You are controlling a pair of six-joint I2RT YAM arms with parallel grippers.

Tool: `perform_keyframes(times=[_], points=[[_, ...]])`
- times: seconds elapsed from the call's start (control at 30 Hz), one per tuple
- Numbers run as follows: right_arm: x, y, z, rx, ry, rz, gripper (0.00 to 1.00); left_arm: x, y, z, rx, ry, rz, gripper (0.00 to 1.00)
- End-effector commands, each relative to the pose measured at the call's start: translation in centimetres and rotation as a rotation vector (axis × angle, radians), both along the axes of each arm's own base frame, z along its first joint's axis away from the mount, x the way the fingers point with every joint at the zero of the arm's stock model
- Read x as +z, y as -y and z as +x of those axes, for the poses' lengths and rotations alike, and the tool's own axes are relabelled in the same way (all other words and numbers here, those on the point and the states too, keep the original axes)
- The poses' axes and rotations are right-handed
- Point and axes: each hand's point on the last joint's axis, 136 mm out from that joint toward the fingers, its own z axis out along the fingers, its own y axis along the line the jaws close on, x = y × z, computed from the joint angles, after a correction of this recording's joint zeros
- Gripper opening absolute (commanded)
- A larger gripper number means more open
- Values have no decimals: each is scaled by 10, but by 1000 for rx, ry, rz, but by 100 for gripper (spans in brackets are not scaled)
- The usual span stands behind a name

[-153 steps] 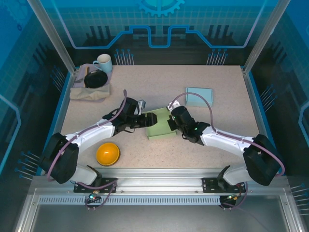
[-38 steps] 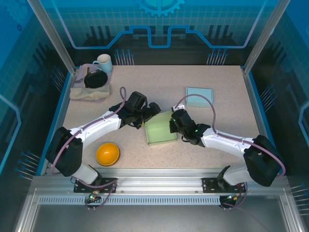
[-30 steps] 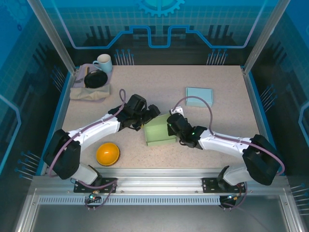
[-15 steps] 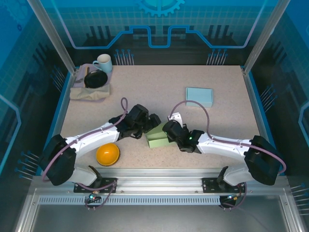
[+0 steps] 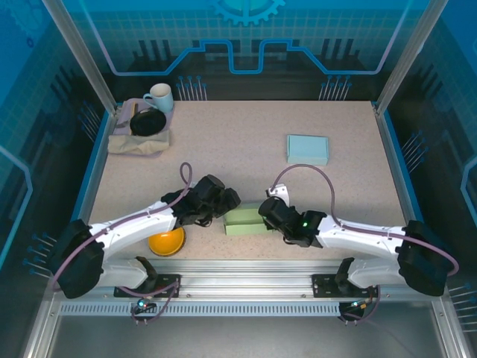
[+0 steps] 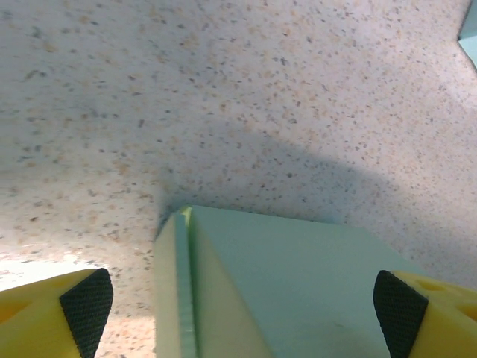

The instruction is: Fold the paper box

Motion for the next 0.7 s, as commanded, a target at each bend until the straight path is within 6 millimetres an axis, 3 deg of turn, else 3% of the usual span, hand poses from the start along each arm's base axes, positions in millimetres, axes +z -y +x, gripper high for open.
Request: perform_keyframes(times=[0.0, 0.23, 0.67], points=[[2, 10, -12, -3, -6, -15, 40, -9, -17, -10, 35, -16, 61, 94], [8, 22, -34, 20, -27, -39, 54, -9, -13, -16, 27, -5, 77, 94], [30, 46, -67, 34, -49, 40, 60, -18, -11, -24, 27, 0, 123, 94]])
